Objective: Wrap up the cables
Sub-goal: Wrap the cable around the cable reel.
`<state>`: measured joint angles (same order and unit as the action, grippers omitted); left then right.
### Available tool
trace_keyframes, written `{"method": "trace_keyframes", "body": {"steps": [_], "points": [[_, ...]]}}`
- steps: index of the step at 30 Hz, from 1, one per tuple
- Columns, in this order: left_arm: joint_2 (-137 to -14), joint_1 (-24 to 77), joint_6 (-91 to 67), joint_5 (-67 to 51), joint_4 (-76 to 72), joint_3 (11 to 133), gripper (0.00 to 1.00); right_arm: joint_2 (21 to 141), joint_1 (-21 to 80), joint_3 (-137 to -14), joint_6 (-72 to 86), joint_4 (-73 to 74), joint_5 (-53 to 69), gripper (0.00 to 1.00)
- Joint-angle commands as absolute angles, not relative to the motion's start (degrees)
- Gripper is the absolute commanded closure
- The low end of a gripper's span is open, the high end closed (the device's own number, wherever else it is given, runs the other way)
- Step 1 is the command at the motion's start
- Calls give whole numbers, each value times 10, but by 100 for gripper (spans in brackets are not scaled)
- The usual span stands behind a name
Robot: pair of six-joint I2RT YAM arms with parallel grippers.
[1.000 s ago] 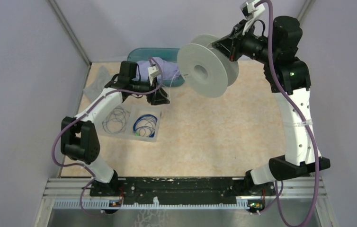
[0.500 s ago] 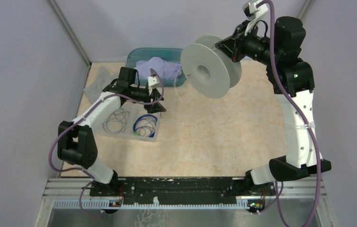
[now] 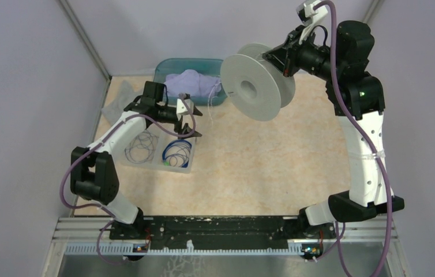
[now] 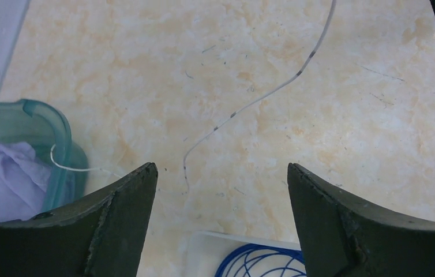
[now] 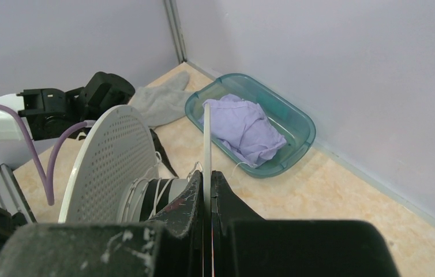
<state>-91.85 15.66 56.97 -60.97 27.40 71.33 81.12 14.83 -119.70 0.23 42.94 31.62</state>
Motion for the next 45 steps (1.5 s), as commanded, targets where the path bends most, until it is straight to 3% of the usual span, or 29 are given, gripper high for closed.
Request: {"method": "trace_keyframes", "body": {"steps": [1, 8, 14, 19, 30, 45], "points": [[-955, 162, 640, -679, 262, 746, 11, 795, 147, -1215, 18, 382, 332, 100], [-1030, 177, 623, -687, 242, 791, 19, 798, 147, -1208, 19, 380, 331, 100], [-1058, 200, 565, -685, 177, 773, 32, 801, 147, -1206, 19, 379, 326, 100], [-1069, 207, 532, -687, 164, 753, 58, 801, 147, -1200, 16, 380, 316, 100], [-1023, 206, 548, -666, 212, 705, 97, 798, 147, -1176, 14, 375, 279, 100], [-939, 287, 527, -571, 242, 625, 99, 873, 147, -1198, 89, 353, 177, 100]]}}
